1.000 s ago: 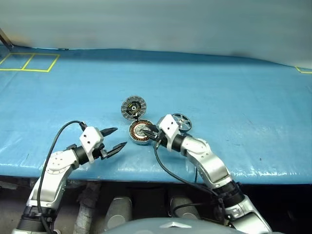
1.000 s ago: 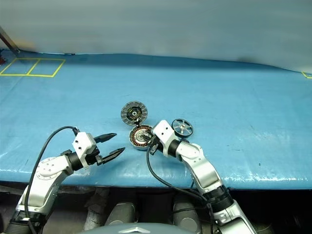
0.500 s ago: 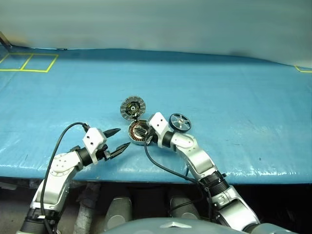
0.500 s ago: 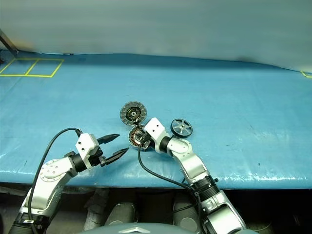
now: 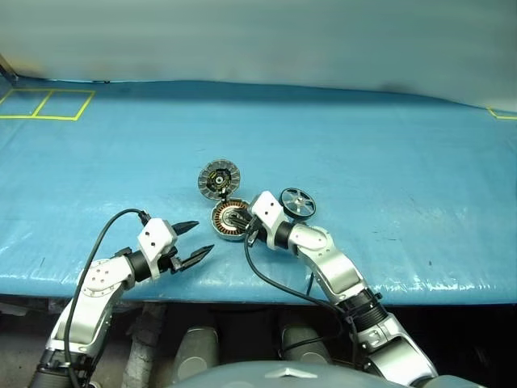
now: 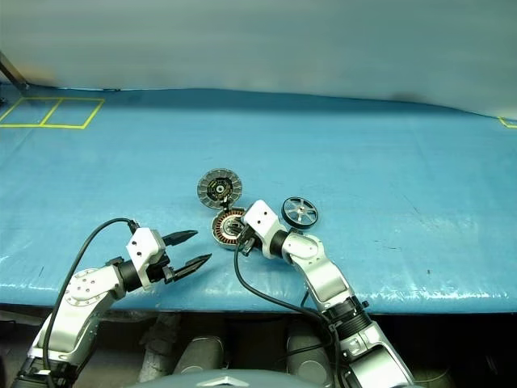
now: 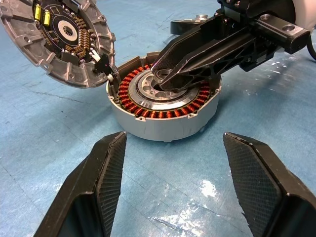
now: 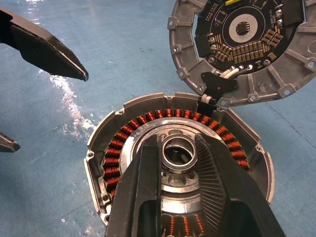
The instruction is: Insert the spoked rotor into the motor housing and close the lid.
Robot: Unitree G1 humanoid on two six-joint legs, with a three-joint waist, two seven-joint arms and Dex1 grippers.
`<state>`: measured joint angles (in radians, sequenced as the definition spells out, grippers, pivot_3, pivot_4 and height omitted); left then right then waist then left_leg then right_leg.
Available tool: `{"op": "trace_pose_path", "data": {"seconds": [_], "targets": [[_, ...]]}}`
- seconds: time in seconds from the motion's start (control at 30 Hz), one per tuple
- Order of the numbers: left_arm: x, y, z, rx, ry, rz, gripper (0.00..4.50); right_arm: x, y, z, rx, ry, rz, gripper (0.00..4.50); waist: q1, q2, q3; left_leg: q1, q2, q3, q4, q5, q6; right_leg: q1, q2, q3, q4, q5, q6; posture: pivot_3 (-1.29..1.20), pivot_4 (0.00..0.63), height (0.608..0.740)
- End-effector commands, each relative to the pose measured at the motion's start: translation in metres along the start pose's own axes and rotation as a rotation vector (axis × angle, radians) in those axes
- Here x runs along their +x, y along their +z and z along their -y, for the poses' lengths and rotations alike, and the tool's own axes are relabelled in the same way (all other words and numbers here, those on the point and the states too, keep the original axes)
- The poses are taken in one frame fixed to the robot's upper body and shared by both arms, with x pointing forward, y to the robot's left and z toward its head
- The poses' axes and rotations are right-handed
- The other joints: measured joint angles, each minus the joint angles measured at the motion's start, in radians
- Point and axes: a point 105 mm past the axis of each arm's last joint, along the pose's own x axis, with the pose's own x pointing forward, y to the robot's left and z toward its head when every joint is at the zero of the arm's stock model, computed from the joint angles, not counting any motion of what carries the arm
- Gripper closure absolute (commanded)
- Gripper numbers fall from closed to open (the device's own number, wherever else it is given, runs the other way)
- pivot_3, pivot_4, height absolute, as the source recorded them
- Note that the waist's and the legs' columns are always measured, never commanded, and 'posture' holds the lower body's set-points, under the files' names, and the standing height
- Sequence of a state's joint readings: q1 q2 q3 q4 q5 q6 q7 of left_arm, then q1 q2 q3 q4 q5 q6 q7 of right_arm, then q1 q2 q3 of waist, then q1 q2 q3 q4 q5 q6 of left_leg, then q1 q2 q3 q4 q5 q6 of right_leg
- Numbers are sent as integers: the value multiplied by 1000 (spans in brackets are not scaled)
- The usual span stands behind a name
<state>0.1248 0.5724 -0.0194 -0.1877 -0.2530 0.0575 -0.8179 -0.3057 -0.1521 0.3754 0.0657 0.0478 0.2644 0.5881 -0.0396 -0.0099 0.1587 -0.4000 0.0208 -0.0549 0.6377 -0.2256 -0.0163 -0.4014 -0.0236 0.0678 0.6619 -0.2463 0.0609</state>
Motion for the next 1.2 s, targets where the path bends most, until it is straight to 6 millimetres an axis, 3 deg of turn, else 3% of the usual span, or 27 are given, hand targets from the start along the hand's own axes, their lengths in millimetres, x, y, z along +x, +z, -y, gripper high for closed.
{"op": "trace_pose_path", "data": {"seconds": [0.03,0.63,1.2], "targets": [[2,10,2,29,-13,31,1146,1,8,0,-8,-4,30,3831,0,0,0,0,0,0,0,0,0,0,0,0,0,0,0,0,150,740],[7,7,6,41,-46,17,1146,1,-8,8,-7,-54,-23,3831,0,0,0,2,0,1,0,0,0,1,0,0,0,-1,0,0,150,740],[7,8,5,32,-51,27,1146,0,0,1,2,-2,-4,3831,0,0,0,2,0,0,-2,0,0,1,0,0,0,-1,0,0,150,740]]}}
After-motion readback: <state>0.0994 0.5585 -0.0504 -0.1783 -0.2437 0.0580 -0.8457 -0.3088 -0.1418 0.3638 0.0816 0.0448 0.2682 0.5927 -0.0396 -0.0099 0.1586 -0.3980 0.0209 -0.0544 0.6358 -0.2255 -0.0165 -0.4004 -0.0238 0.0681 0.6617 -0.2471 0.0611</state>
